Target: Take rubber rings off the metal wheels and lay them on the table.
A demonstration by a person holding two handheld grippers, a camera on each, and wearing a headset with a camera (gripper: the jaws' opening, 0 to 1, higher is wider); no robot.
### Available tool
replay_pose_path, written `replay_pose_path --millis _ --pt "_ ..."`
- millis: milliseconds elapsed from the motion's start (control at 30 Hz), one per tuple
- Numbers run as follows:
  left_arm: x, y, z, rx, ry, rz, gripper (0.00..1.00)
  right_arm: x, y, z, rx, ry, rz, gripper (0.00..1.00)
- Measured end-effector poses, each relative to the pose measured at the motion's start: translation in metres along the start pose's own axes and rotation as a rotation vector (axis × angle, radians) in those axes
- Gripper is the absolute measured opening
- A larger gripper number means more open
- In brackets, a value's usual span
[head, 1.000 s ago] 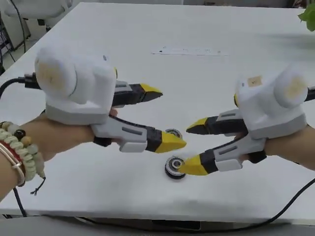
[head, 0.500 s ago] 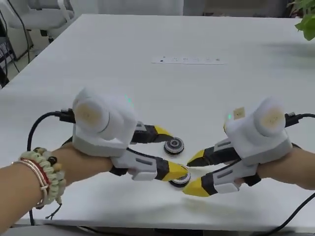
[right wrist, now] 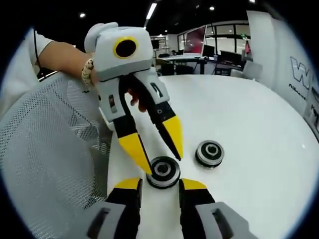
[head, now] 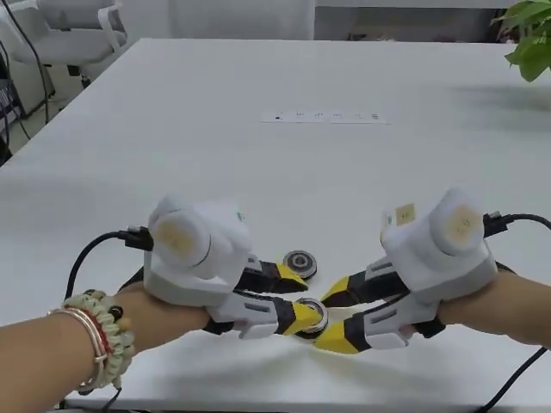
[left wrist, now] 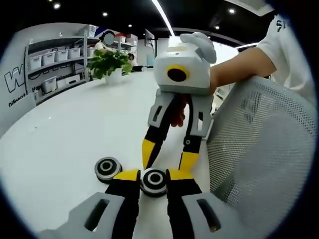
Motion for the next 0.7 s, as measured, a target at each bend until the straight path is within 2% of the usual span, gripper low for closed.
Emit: replay_pose_path --millis 133,167,233,533,700 --pt "0.0044 -0.0097 0.0035 0.026 -0.008 -0.040 0.13 -0.0002 -0.0007 0.0006 0.003 -0.002 0.000 0.26" --pt "0.0041 -0.0073 0.0047 0.044 -0.011 -0.023 0.12 -0.0001 -0.0010 0.0008 0.002 -0.003 -0.001 0.25" --pt "0.0026 -0.0092 0.0050 0.033 -0.006 -0.032 0.11 -0.0003 -0.0011 0.0015 0.008 -0.007 -0.001 0.26" --pt "0.0018 -0.0096 0.0043 0.068 -0.035 0.010 0.09 -0.0006 -0.0004 0.0031 0.003 -0.017 0.004 0.22" --pt "0.0027 -0.0079 0.0038 0.082 -0.040 0.014 0.09 -0.0004 -0.0004 0.0033 -0.013 -0.021 0.003 0.21"
Point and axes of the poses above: the centre of the closed fingertips' face, and the gripper's own axes: x roughly forward along the fingers, z roughly to its right, y roughly out of its top, the point moved 1 cm from there along -x, roughly backward along the fingers, and after that the axes turned 14 degrees about -x, right-handed, at the moved point
